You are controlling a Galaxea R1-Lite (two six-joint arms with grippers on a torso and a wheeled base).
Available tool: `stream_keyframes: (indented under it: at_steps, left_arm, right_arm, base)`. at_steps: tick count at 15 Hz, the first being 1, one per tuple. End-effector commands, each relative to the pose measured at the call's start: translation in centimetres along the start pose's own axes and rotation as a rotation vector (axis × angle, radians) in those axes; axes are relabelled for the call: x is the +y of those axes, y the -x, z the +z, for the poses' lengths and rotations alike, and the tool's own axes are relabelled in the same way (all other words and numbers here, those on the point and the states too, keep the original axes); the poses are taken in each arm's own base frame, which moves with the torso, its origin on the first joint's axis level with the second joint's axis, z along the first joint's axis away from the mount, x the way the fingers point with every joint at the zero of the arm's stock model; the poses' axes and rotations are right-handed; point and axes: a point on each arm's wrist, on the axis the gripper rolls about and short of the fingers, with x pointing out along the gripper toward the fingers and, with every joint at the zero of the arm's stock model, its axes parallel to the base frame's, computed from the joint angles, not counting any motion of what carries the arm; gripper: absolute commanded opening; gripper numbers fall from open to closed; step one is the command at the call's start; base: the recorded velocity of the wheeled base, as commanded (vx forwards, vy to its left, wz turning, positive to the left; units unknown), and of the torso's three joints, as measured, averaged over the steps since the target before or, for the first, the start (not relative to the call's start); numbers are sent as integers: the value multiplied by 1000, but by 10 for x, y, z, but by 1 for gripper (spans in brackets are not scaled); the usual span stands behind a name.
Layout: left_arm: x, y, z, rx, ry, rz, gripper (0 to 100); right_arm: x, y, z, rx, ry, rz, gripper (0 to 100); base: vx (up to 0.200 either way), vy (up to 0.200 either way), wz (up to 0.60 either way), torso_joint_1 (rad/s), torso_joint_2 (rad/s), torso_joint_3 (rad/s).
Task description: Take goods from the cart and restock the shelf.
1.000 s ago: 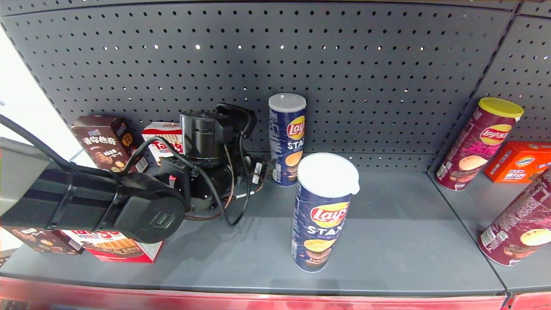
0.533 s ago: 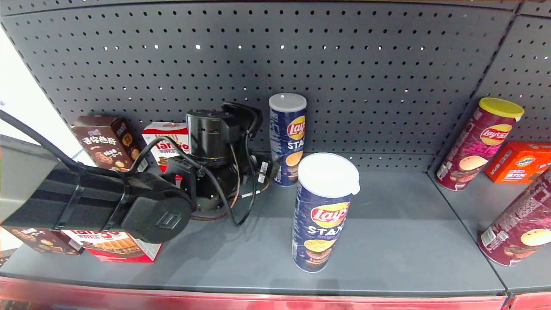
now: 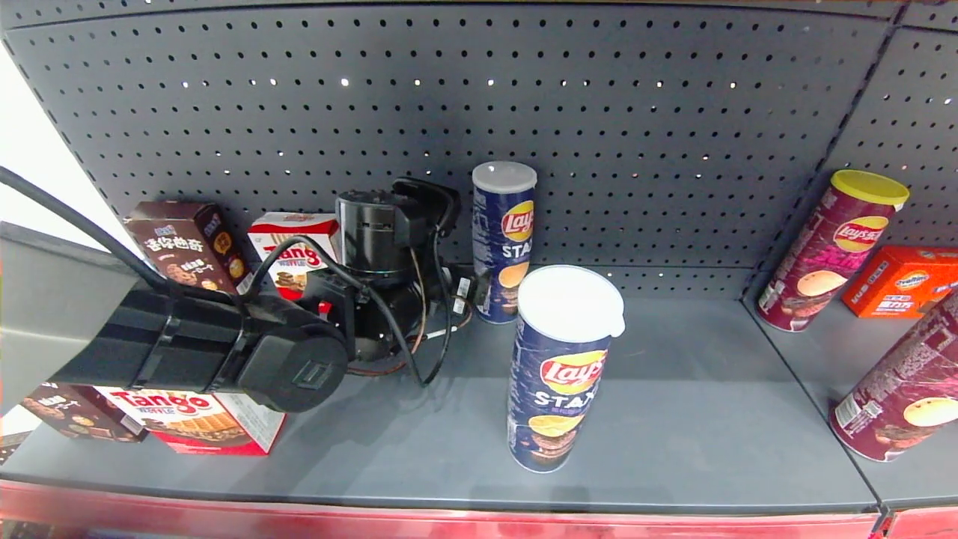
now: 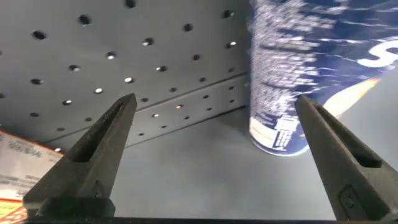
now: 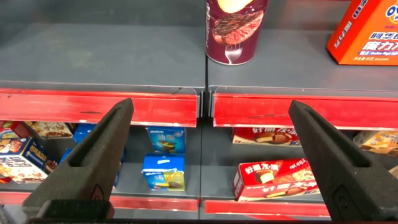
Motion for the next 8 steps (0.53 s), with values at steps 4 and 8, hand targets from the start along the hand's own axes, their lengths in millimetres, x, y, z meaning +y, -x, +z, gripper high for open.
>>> stream_keyframes:
  at_steps: [4, 8]
  left_arm:
    - [9, -4, -3, 10, 3, 36, 100]
    - [13, -5, -3, 10, 10, 50, 100]
  right_arm:
    - [0, 0, 0, -1, 0, 0, 100]
    - [0, 0, 0, -1, 0, 1, 100]
  base:
    - [0, 0, 0, 0, 0, 0]
    - [0, 0, 0, 0, 0, 0]
